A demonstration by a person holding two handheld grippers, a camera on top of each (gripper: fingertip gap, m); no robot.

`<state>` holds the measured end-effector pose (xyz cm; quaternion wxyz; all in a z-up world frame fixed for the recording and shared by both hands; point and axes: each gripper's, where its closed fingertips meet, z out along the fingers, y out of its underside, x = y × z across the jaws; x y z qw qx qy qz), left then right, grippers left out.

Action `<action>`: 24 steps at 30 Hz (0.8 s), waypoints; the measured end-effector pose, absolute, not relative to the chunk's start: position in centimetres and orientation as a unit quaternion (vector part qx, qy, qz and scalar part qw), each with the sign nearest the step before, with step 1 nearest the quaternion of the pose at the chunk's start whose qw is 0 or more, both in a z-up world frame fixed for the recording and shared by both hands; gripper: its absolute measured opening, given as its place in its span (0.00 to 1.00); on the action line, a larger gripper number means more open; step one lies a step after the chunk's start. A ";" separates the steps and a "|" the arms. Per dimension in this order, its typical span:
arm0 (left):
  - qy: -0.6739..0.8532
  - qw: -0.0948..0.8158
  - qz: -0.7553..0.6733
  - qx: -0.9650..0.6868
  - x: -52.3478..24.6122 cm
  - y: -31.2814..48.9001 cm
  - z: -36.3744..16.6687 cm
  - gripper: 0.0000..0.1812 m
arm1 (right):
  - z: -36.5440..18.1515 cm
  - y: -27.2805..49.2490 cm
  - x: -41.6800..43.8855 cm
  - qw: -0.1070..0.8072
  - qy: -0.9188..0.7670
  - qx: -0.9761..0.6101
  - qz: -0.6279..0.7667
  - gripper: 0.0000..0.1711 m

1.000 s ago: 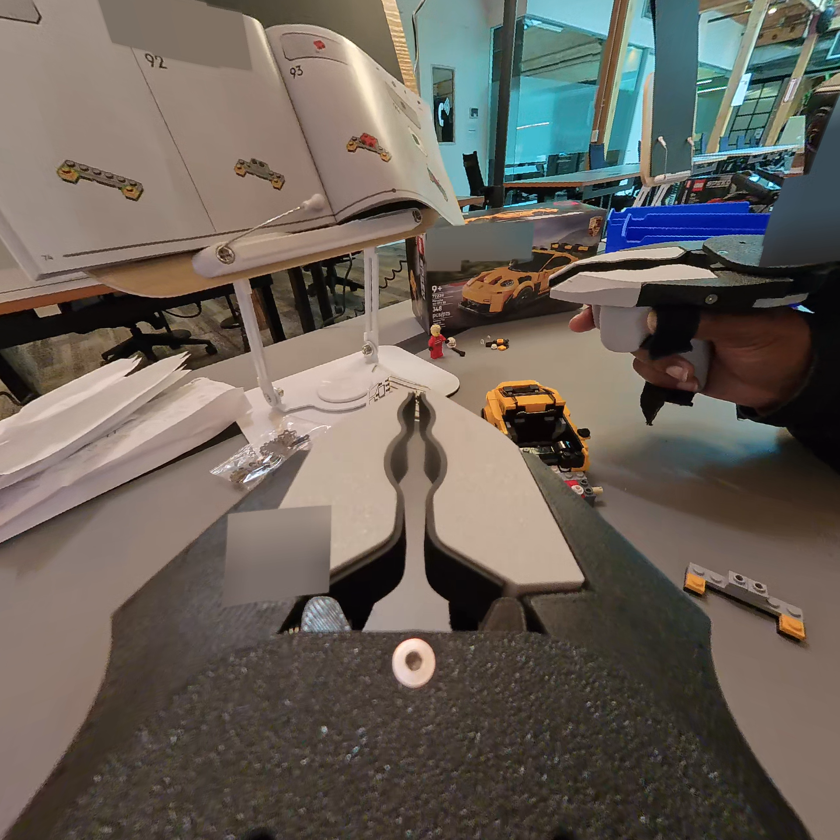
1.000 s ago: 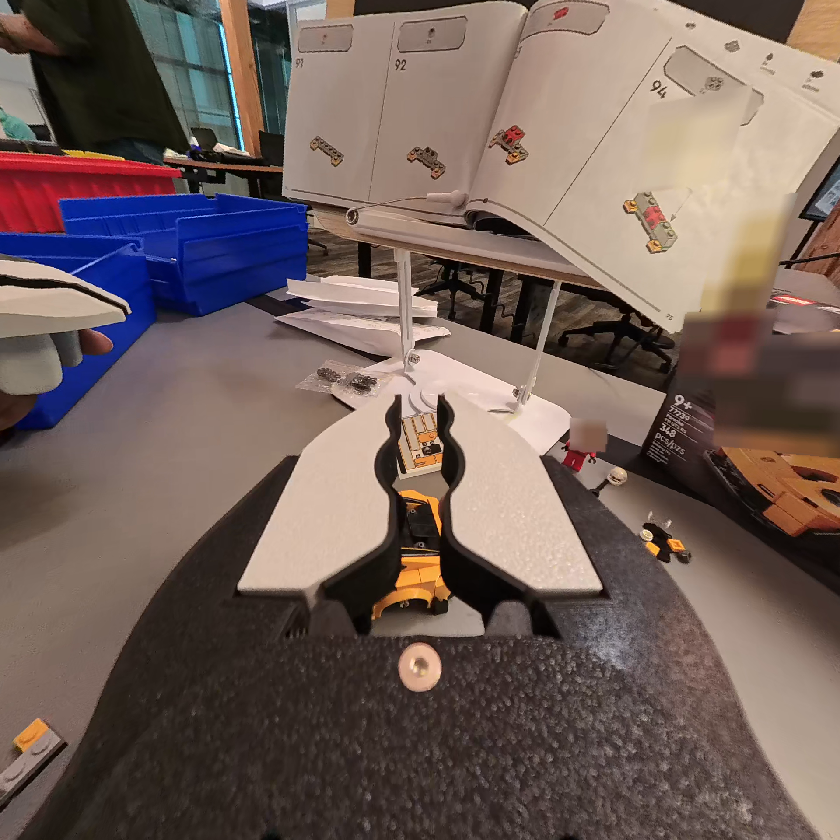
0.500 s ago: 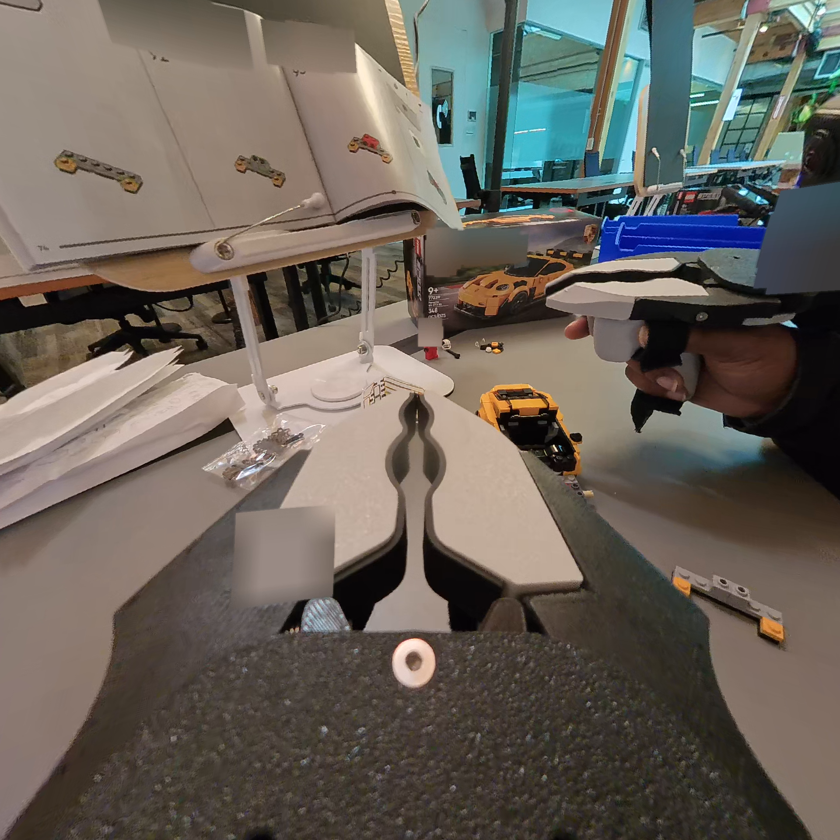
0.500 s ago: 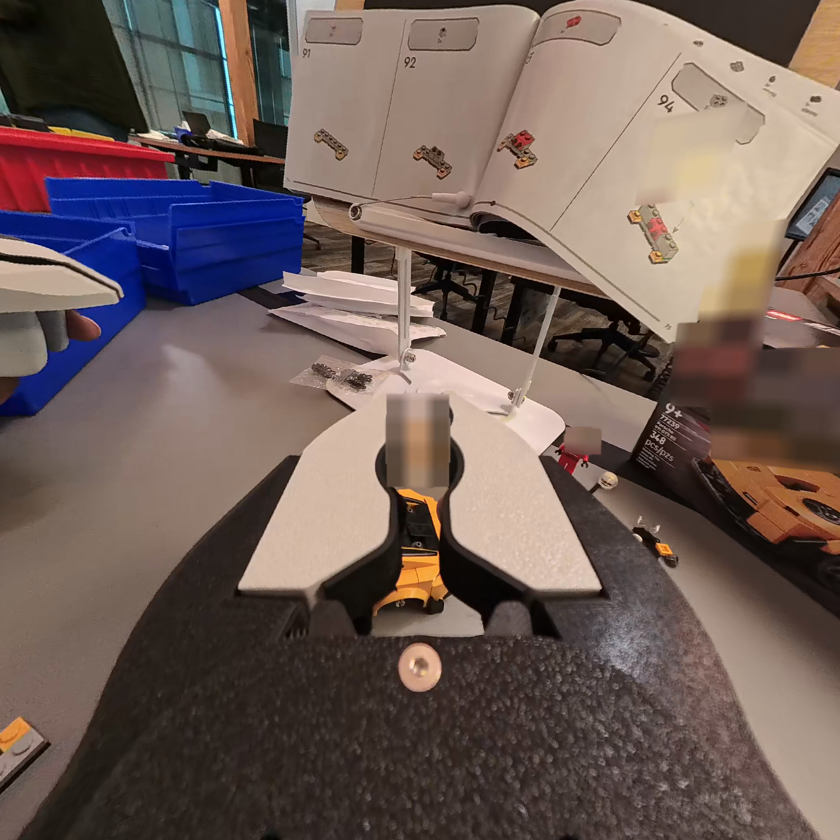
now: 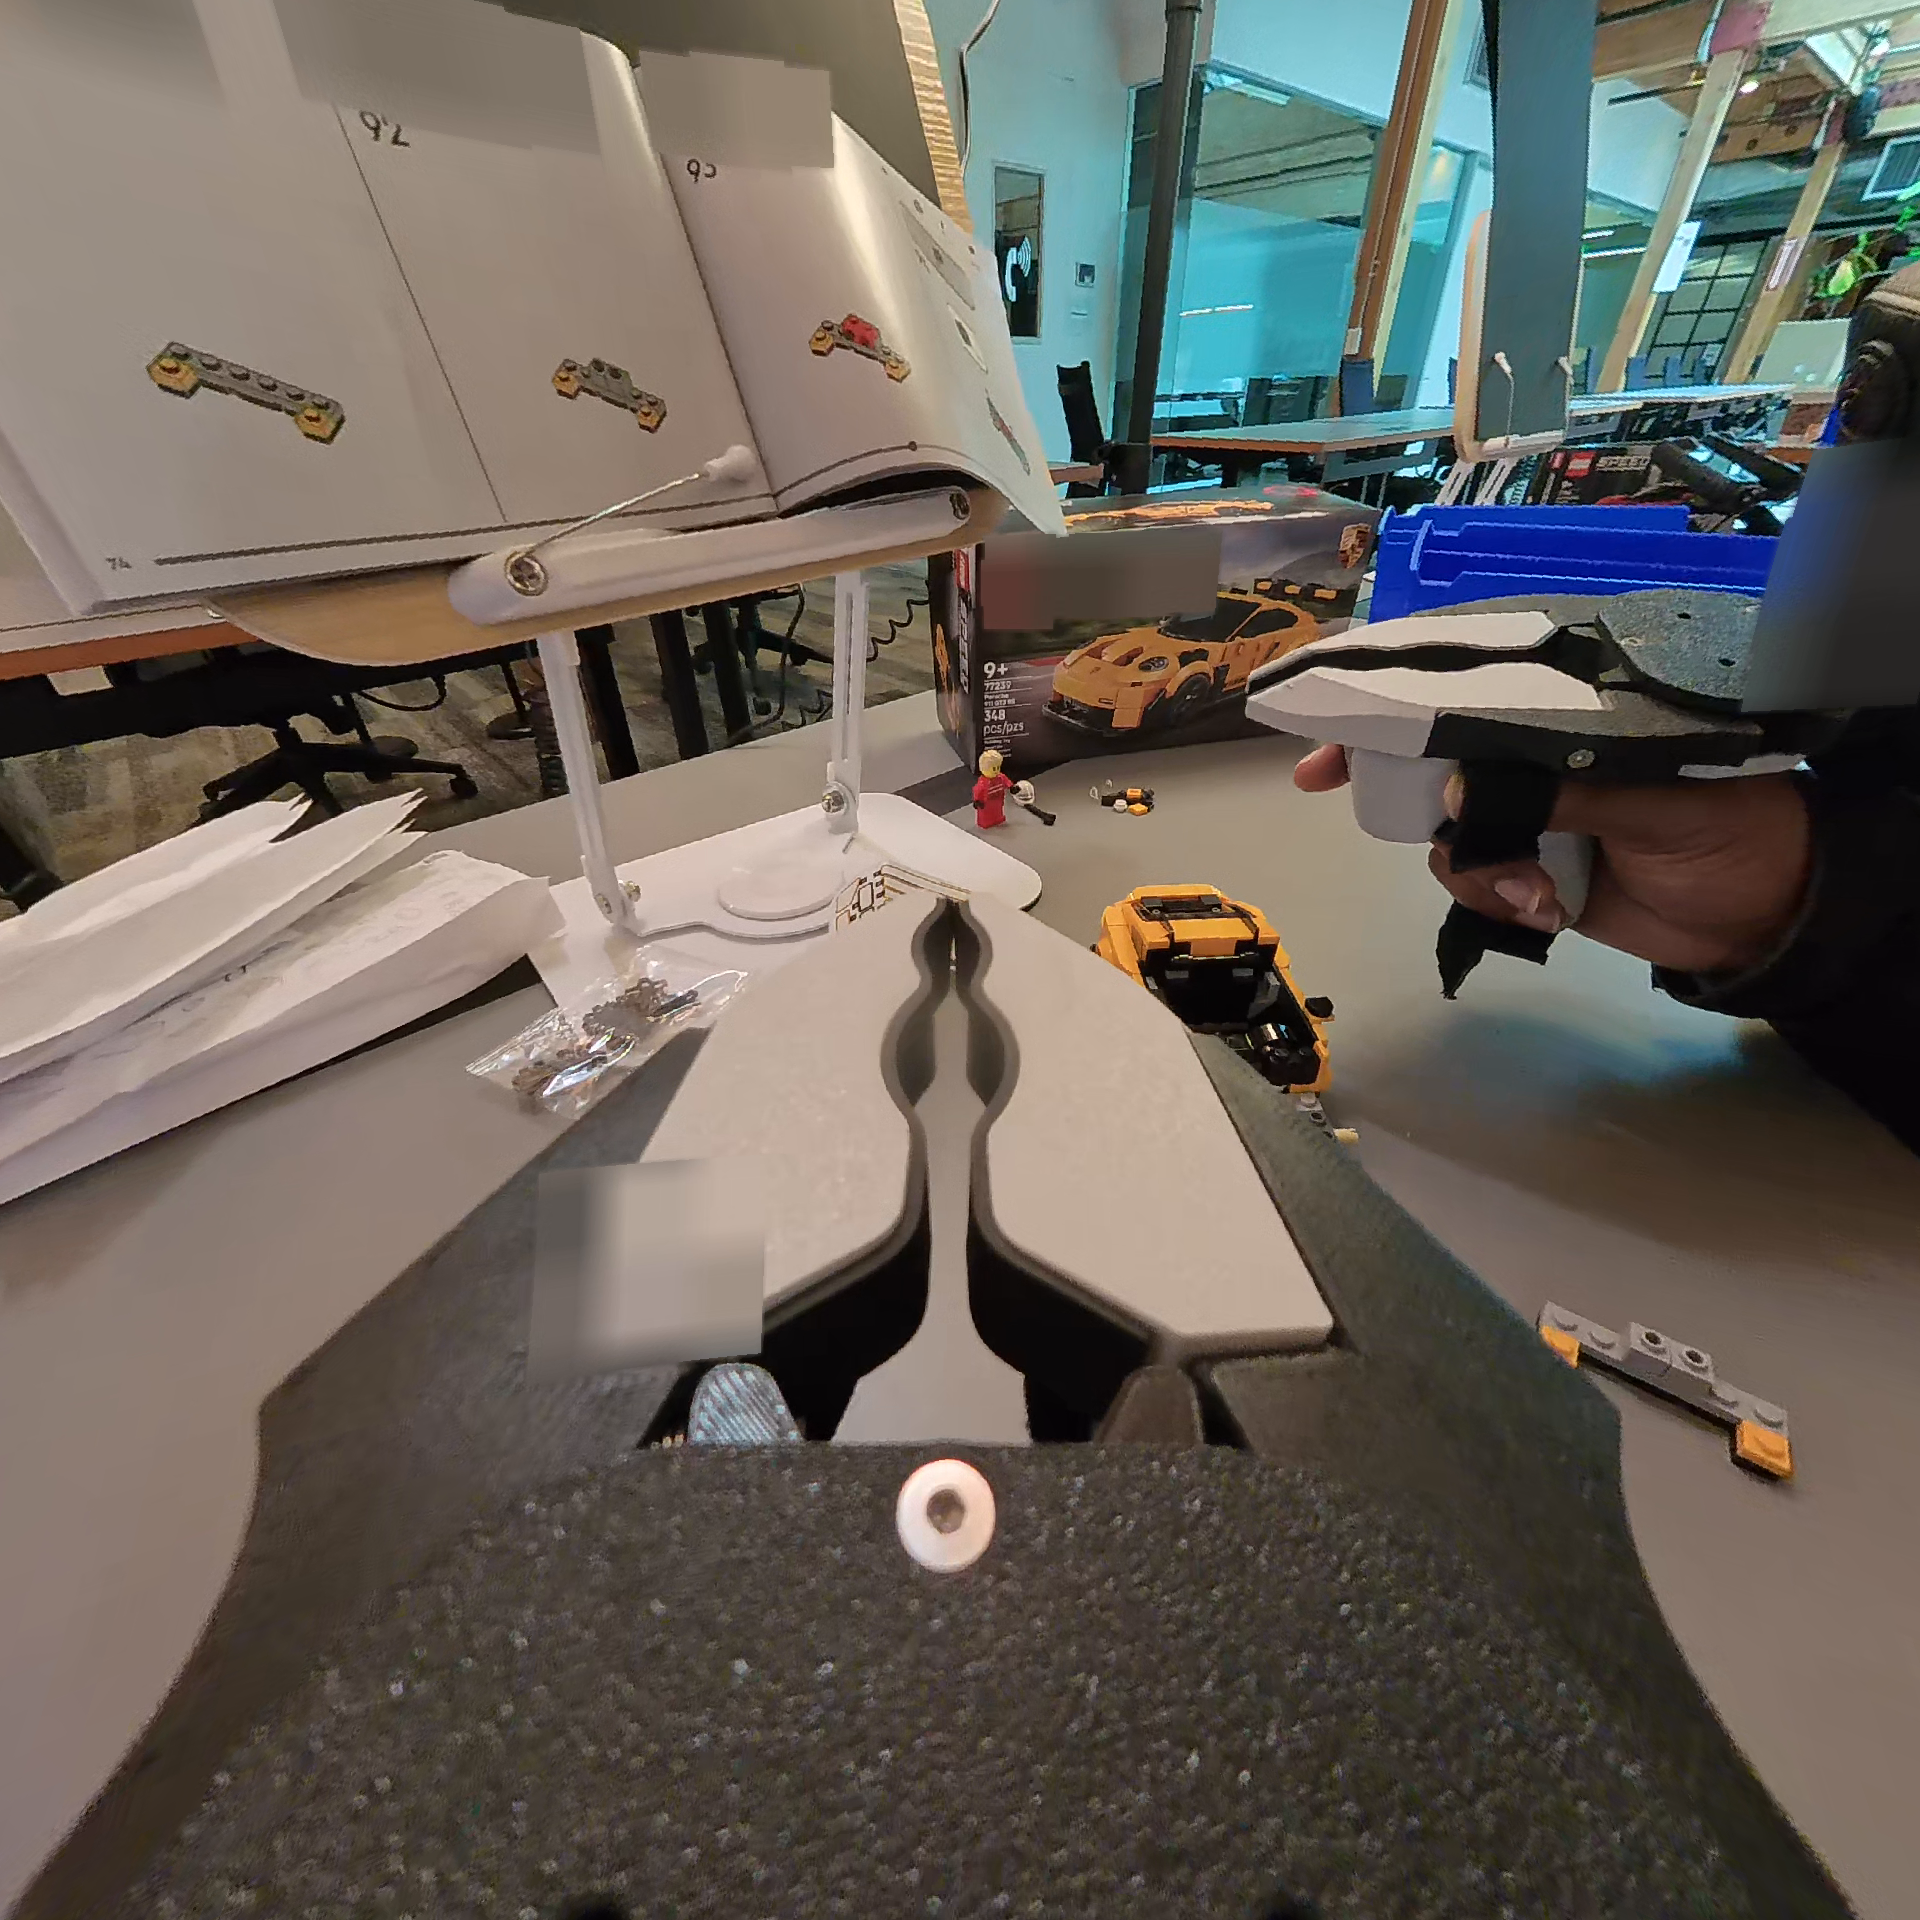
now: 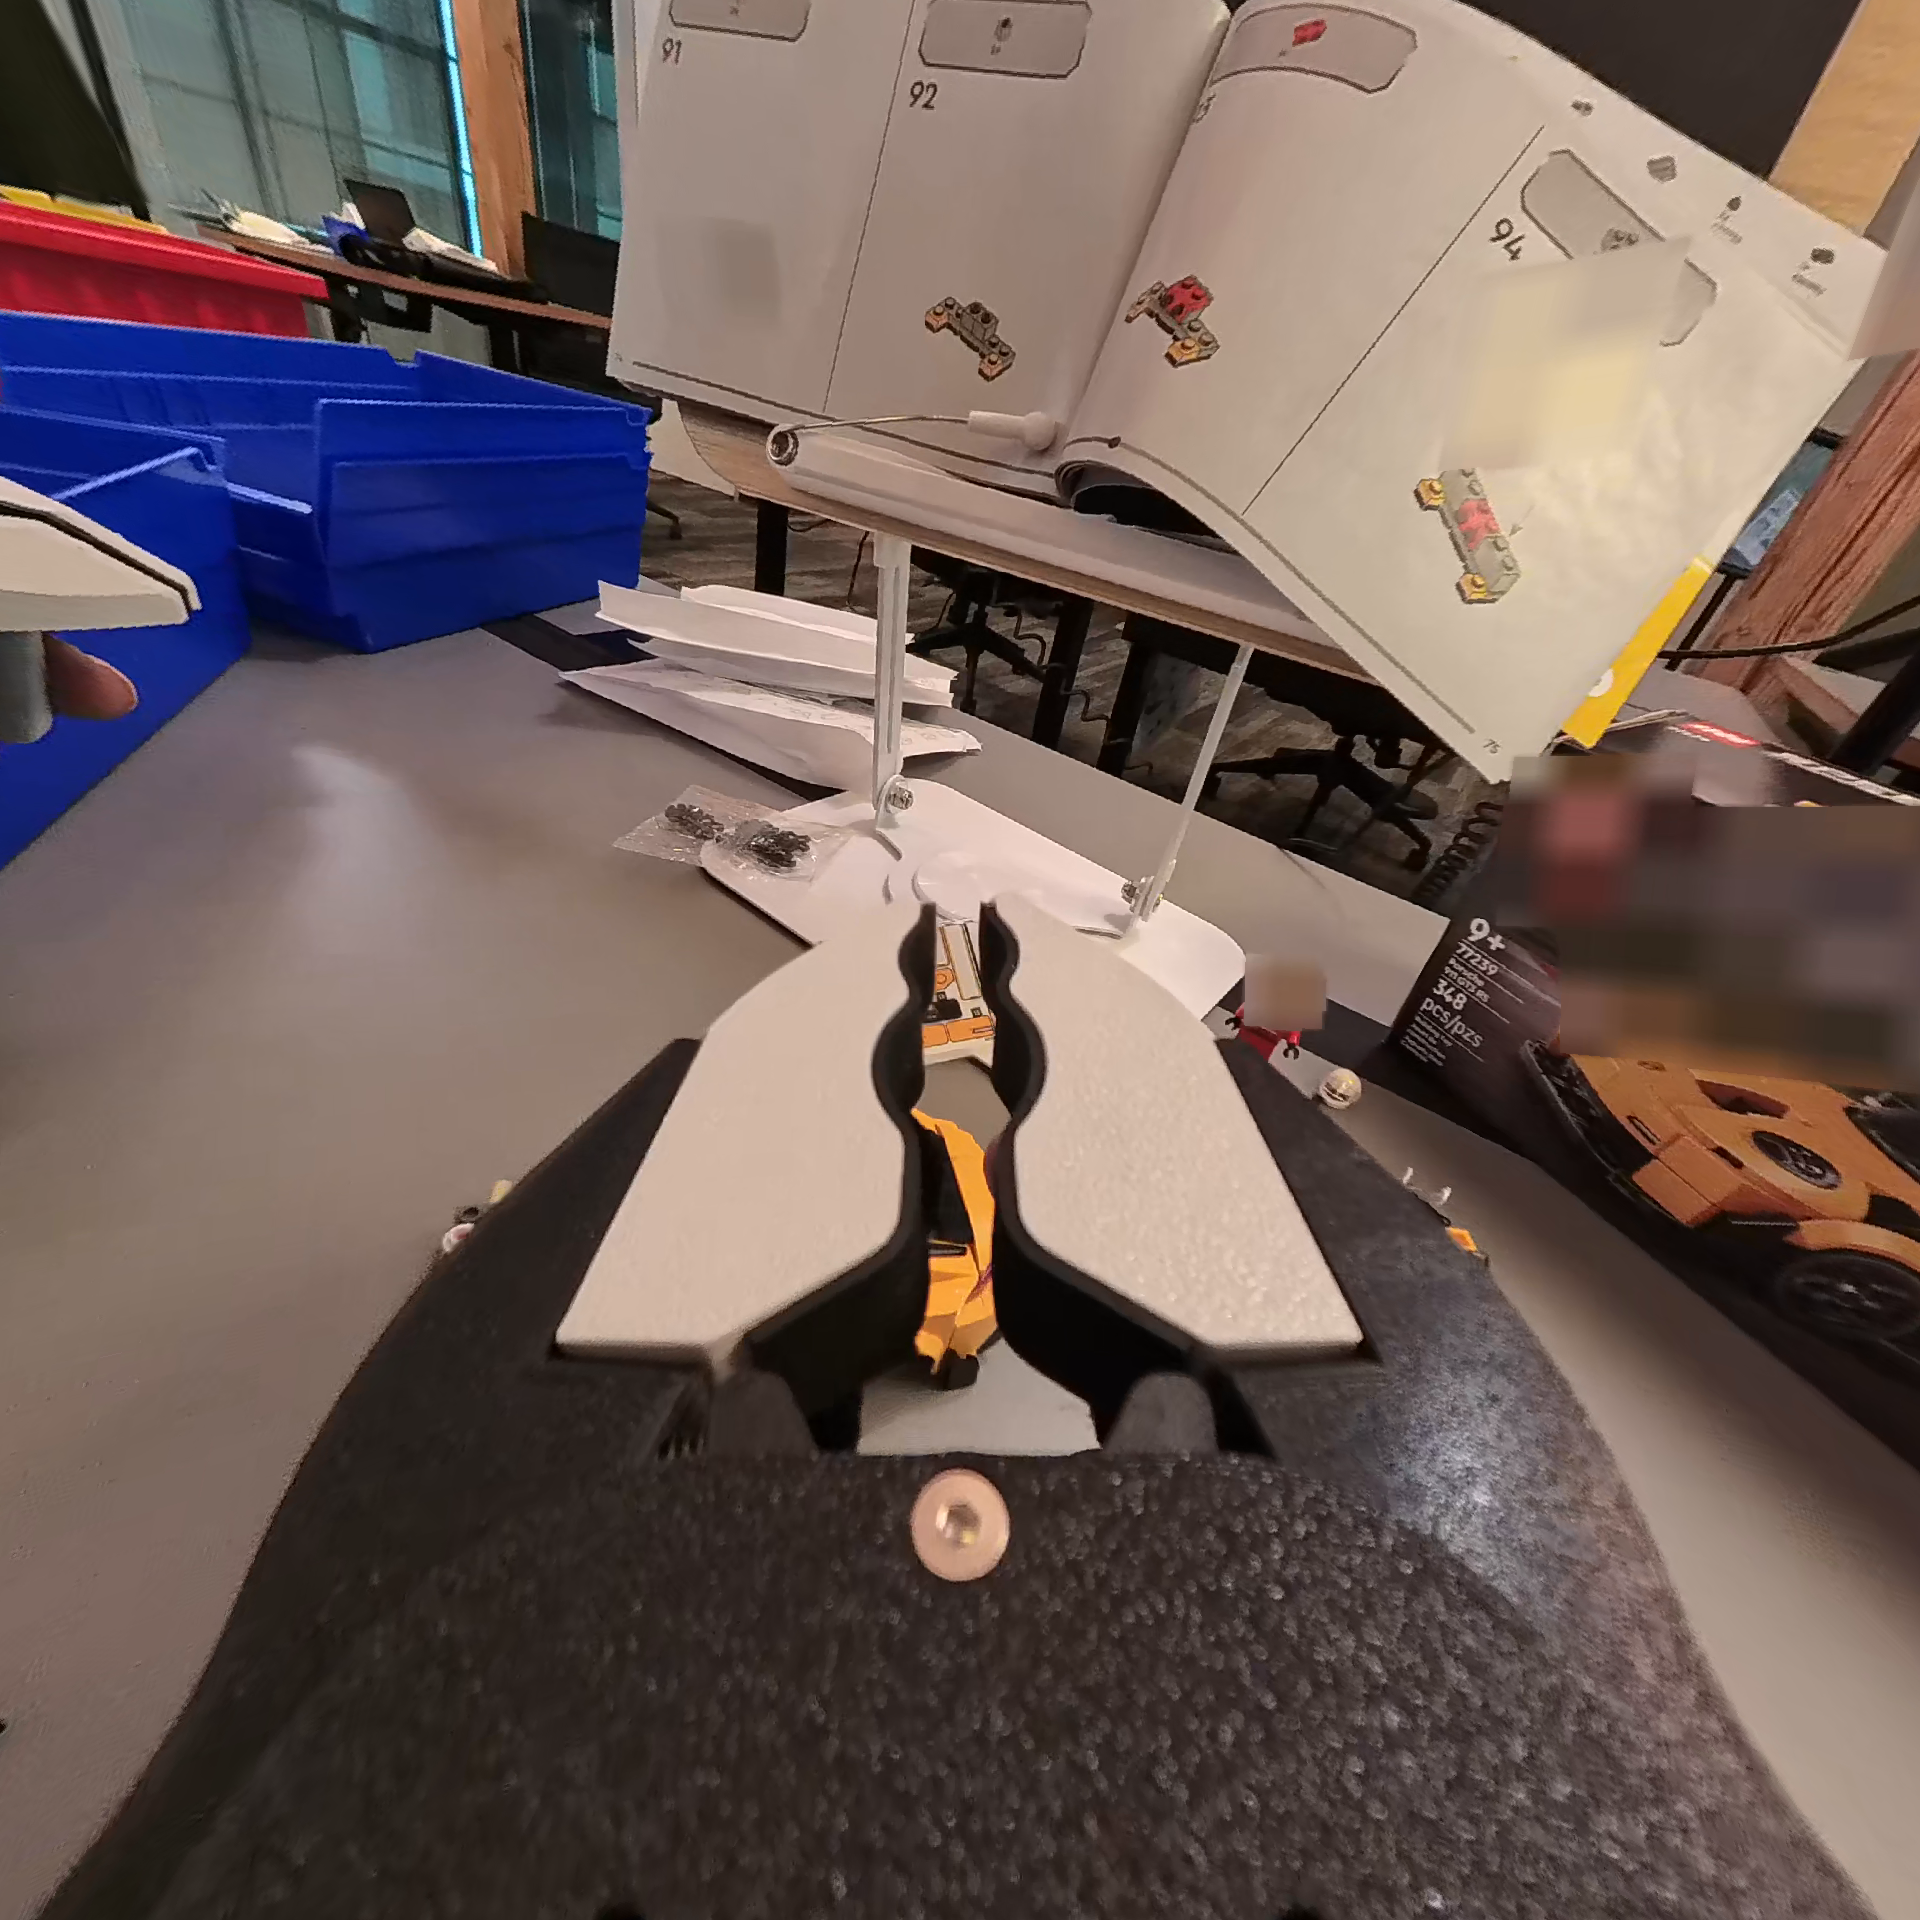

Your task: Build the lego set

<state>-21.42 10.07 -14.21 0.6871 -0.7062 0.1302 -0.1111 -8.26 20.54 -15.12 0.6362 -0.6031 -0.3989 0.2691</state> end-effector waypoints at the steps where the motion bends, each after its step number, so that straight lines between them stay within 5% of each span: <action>1: 0.131 0.687 -0.111 -0.706 -21.4 10.1 -14.2 0.00 | -15.2 20.6 -8.3 0.636 -0.399 -0.604 0.267 0.04; 14: 0.133 0.685 -0.106 -0.709 -21.1 9.9 -14.2 0.00 | -12.8 20.7 -7.4 0.676 -0.358 -0.582 0.274 0.00; 24: 0.141 0.684 -0.093 -0.710 -21.0 10.0 -14.2 0.00 | -2.0 24.9 -13.0 0.704 -0.310 -0.574 0.280 0.00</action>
